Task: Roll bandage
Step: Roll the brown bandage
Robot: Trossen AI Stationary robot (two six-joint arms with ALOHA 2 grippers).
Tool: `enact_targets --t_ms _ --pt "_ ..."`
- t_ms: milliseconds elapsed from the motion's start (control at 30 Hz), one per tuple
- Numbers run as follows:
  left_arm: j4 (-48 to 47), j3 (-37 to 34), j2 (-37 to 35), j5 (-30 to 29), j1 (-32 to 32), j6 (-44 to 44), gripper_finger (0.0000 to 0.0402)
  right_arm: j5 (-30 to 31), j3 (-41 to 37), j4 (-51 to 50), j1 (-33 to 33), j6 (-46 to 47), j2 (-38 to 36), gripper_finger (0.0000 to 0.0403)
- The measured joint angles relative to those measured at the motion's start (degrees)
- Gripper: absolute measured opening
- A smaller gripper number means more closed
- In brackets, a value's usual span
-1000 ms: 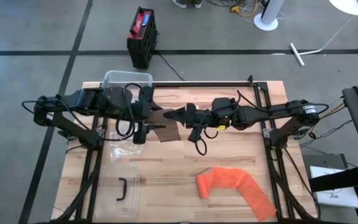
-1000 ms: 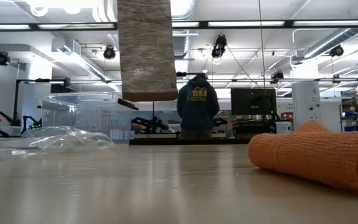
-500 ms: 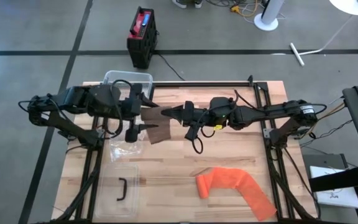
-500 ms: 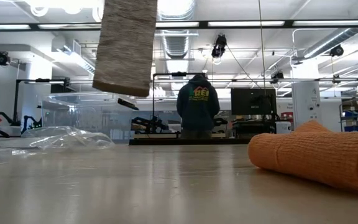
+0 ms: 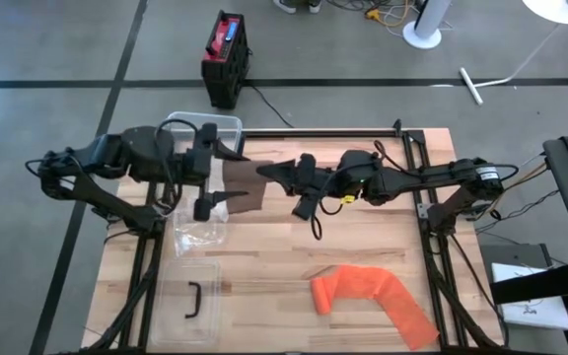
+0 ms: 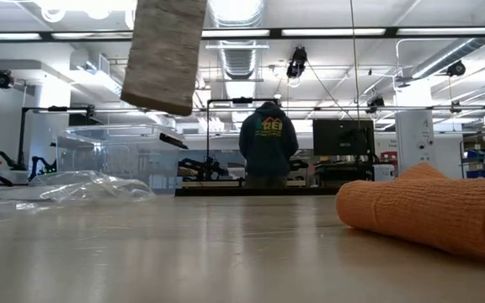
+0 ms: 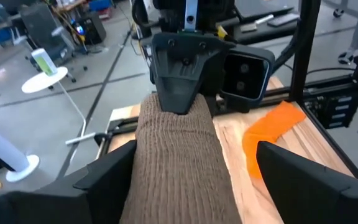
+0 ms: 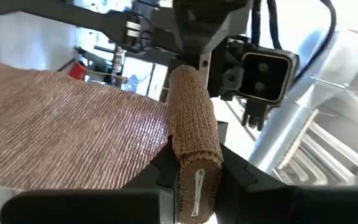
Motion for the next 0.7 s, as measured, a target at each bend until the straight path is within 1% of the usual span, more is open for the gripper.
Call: enact_targets --t_ms 200,467,567,700 --pt "2.0 0.0 -0.8 -0.1 0.0 0.2 0.0303 0.0 0.0 2.0 0.0 -0.5 0.0 0.0048" --pt "2.8 0.0 0.7 -0.4 0.0 -2.1 0.0276 -0.2 0.0 2.2 0.1 -1.9 0.0 0.0048" --pt "2.7 0.0 0.8 -0.5 0.1 -3.9 0.0251 -0.2 0.0 2.1 0.1 -2.6 0.0 0.0048" --pt "2.7 0.0 0.6 -0.7 0.1 -6.9 0.0201 -0.4 0.0 1.8 0.1 -4.0 0.0 0.0048"
